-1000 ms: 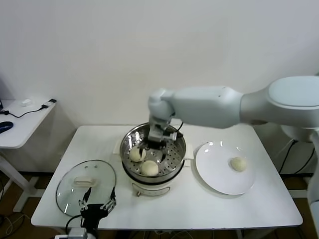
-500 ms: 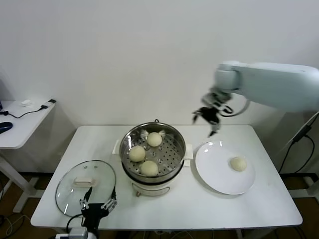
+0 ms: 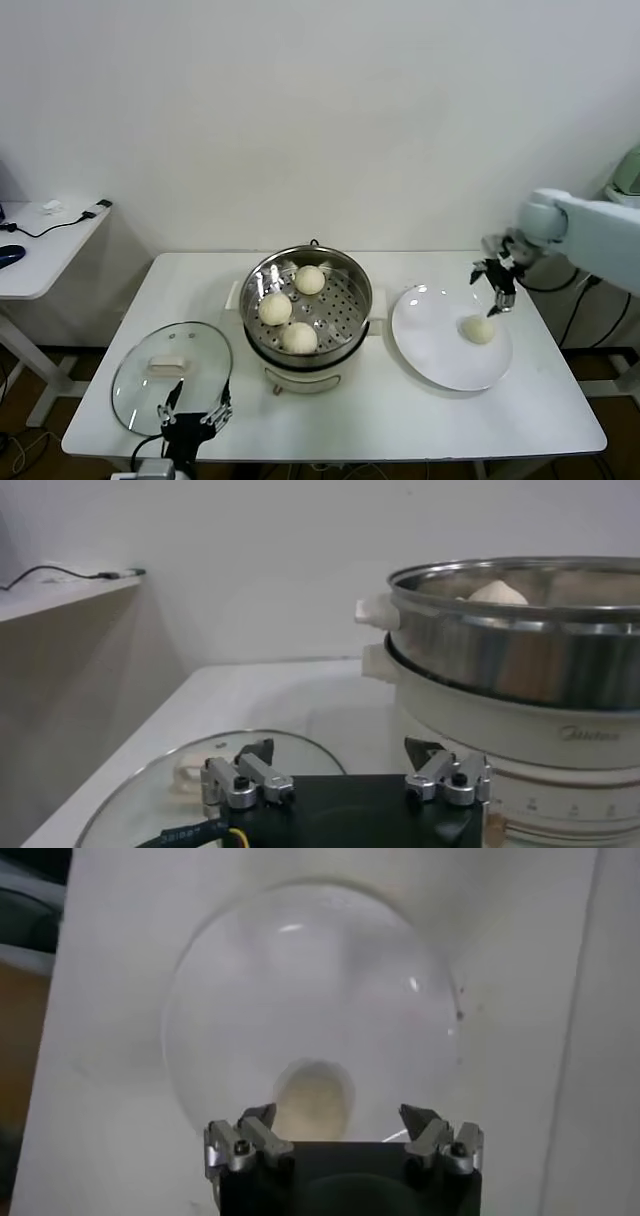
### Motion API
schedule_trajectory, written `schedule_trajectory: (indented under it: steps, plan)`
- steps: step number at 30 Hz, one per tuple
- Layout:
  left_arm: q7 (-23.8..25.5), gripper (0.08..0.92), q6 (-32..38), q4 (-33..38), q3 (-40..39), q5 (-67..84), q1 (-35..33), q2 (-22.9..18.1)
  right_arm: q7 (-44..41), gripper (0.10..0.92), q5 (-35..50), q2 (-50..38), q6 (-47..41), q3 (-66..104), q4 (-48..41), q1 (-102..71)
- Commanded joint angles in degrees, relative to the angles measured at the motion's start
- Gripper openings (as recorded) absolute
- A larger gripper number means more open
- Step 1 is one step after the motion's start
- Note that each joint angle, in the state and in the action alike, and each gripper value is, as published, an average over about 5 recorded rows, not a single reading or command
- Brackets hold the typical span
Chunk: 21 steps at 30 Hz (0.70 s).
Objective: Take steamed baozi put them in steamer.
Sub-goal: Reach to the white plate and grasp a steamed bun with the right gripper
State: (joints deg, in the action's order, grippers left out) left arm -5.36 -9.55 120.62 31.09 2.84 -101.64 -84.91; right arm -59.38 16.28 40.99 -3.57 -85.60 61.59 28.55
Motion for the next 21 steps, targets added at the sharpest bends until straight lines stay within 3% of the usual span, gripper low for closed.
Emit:
schedule_trajectory:
  steps: [1,10,21]
  plan:
    - [0.0,0.823,0.0,-0.1,0.1,-0.3,-0.5,-0.3,1.0,0.823,-6.5,0.3,-3.1,13.5,-8.5,-16.9]
    - [0.0,0.823,0.1,-0.3,0.3,-0.3,-0.5,-0.5,2.2,0.823,-8.1,5.3,-3.1,16.7,-13.3,-19.5]
    - [-0.1,0.823,0.1,-0.2,0.7,0.1,-0.5,-0.1,3.0,0.800,-8.9,5.8,-3.9,17.5,-12.9,-19.7]
